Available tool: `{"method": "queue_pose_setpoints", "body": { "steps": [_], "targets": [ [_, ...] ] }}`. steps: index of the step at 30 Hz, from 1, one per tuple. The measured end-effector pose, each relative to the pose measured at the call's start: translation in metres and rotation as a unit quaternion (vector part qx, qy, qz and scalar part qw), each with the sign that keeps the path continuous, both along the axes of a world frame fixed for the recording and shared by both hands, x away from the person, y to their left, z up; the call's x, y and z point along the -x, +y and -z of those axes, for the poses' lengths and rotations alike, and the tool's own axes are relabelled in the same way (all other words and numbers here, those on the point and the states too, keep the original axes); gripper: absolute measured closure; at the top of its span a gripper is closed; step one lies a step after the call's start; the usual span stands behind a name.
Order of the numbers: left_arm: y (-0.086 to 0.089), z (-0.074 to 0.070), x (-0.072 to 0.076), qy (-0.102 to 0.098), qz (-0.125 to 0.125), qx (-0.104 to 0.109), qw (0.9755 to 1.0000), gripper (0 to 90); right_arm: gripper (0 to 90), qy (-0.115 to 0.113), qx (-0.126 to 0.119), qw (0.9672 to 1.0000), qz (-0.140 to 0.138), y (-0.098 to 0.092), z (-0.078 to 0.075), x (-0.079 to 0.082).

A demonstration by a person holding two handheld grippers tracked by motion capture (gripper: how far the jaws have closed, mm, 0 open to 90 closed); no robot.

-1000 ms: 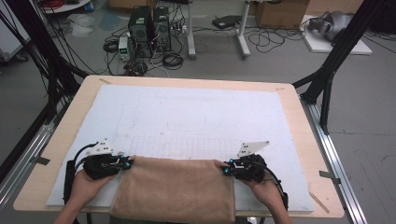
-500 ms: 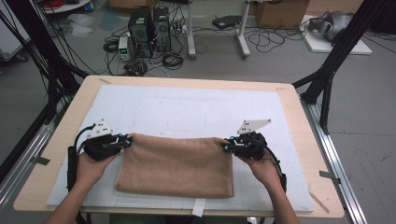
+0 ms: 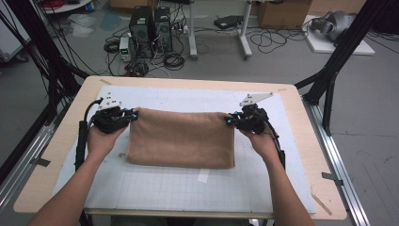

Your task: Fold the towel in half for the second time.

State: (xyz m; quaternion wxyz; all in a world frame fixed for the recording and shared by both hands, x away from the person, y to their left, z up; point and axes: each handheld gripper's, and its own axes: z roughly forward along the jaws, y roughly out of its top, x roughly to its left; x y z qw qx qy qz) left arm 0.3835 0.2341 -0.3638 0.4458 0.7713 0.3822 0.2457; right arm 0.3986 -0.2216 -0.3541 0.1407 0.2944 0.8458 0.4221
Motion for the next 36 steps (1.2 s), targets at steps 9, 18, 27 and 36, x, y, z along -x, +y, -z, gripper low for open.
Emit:
{"method": "queue_pose_setpoints", "body": {
  "steps": [9, 18, 27, 36],
  "targets": [
    [0.001, -0.003, -0.011, 0.007, -0.021, -0.008, 0.9997, 58.4, 50.9, -0.001, -0.019, 0.9979, 0.062, -0.003, -0.006, -0.019],
    [0.006, -0.003, 0.004, -0.010, -0.002, 0.014, 0.9999, 55.3, 45.5, 0.001, -0.030, 0.9982, 0.051, -0.002, -0.004, -0.001],
    [0.009, 0.014, 0.014, 0.009, 0.006, 0.035, 0.9993, 50.0, 35.1, 0.004, -0.044, 0.9976, 0.054, -0.003, 0.000, 0.009],
    [0.000, 0.015, 0.016, 0.019, 0.026, 0.035, 0.9989, 42.3, 25.5, -0.004, -0.057, 0.9965, 0.061, -0.001, 0.001, 0.019]
  ]
}}
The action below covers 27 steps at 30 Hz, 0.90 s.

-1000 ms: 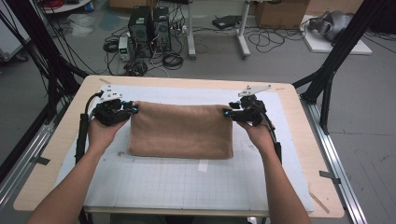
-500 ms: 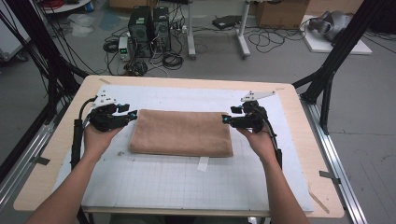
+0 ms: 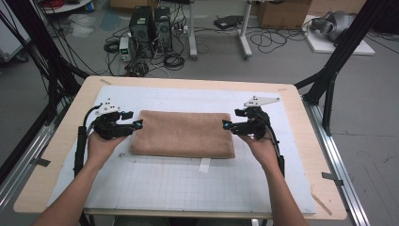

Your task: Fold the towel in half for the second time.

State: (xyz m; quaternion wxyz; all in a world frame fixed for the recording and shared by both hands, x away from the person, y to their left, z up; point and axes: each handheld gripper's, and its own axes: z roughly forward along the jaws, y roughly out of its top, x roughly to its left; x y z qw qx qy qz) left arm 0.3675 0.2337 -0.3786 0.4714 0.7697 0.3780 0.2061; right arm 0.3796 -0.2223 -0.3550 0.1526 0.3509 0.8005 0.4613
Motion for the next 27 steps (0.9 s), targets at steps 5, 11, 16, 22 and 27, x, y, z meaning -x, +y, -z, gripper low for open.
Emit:
{"method": "queue_pose_setpoints", "body": {
  "steps": [5, 11, 16, 22, 27],
  "targets": [
    [-0.002, 0.001, 0.005, 0.003, 0.005, 0.003, 1.0000, 37.8, 22.4, 0.001, -0.006, 1.0000, 0.005, -0.001, 0.003, 0.005],
    [-0.005, 0.002, 0.012, 0.004, 0.012, 0.007, 0.9999, 35.4, 20.6, 0.004, -0.011, 0.9999, 0.001, 0.001, 0.006, 0.009],
    [-0.005, 0.002, 0.017, 0.005, 0.017, 0.009, 0.9998, 34.6, 19.4, 0.001, -0.012, 0.9999, -0.002, 0.004, 0.005, 0.012],
    [-0.005, 0.001, 0.022, 0.003, 0.021, 0.012, 0.9997, 34.1, 18.3, -0.003, -0.012, 0.9999, -0.005, 0.005, 0.005, 0.018],
    [-0.006, 0.000, 0.026, 0.005, 0.028, 0.010, 0.9995, 32.9, 17.1, -0.003, -0.016, 0.9999, -0.001, 0.002, 0.008, 0.025]
  ]
}}
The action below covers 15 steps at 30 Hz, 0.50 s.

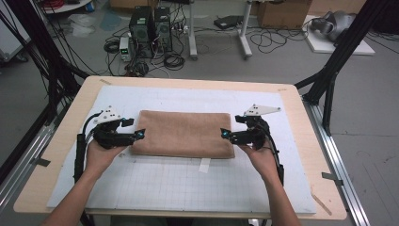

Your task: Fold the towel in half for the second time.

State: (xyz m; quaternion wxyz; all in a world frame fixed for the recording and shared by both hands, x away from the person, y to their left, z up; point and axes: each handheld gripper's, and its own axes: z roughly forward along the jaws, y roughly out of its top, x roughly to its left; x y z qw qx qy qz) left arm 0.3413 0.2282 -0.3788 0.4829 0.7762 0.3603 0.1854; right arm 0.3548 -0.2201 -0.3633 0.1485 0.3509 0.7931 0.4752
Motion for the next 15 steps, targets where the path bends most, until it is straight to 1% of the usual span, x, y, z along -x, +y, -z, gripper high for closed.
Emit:
{"method": "queue_pose_setpoints", "body": {
  "steps": [4, 6, 9, 13, 15],
  "targets": [
    [-0.001, -0.002, 0.006, -0.007, 0.006, 0.001, 1.0000, 32.6, 17.1, -0.001, 0.001, 1.0000, 0.001, -0.004, 0.002, 0.006],
    [0.000, -0.002, 0.009, -0.013, 0.005, 0.003, 0.9999, 32.7, 17.0, -0.003, 0.002, 1.0000, 0.002, -0.006, 0.003, 0.008],
    [0.002, 0.002, 0.014, -0.010, 0.005, 0.005, 0.9999, 32.5, 16.9, -0.003, -0.004, 1.0000, 0.004, -0.010, 0.003, 0.012],
    [0.004, 0.005, 0.018, -0.004, 0.005, 0.002, 1.0000, 32.1, 16.7, -0.004, -0.002, 1.0000, 0.005, -0.013, 0.004, 0.016],
    [0.004, 0.006, 0.021, -0.009, 0.006, 0.005, 0.9999, 31.8, 16.6, -0.005, -0.001, 1.0000, 0.003, -0.014, 0.004, 0.018]
  ]
}}
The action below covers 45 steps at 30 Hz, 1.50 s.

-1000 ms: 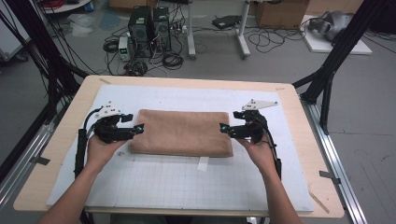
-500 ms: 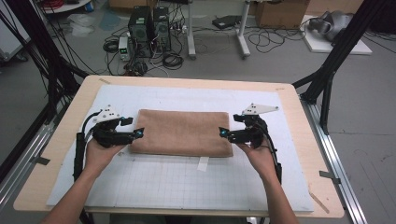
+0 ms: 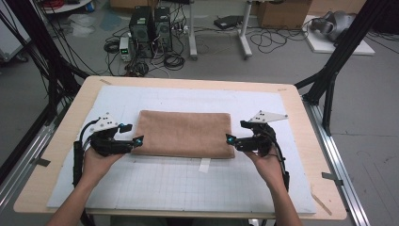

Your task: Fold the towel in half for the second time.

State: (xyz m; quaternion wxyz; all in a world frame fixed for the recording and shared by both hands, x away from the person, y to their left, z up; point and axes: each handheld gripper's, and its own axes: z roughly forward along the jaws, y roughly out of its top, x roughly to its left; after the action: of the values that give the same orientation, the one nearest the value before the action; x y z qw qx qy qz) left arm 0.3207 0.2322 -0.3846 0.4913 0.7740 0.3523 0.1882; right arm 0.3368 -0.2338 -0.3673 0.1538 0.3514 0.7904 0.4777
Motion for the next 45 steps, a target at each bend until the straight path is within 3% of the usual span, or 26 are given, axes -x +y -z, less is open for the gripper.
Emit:
{"method": "queue_pose_setpoints", "body": {
  "steps": [19, 28, 45],
  "targets": [
    [0.006, 0.004, 0.023, -0.012, 0.009, 0.006, 0.9999, 31.3, 15.3, -0.006, 0.001, 1.0000, -0.006, -0.002, 0.005, 0.021],
    [0.014, 0.014, 0.033, -0.004, 0.001, 0.015, 0.9999, 30.6, 14.3, -0.006, 0.002, 1.0000, -0.004, -0.007, 0.012, 0.032],
    [0.025, 0.026, 0.058, -0.013, -0.013, 0.020, 0.9996, 29.0, 13.3, -0.011, 0.002, 0.9999, 0.009, -0.019, 0.027, 0.058]
  ]
}}
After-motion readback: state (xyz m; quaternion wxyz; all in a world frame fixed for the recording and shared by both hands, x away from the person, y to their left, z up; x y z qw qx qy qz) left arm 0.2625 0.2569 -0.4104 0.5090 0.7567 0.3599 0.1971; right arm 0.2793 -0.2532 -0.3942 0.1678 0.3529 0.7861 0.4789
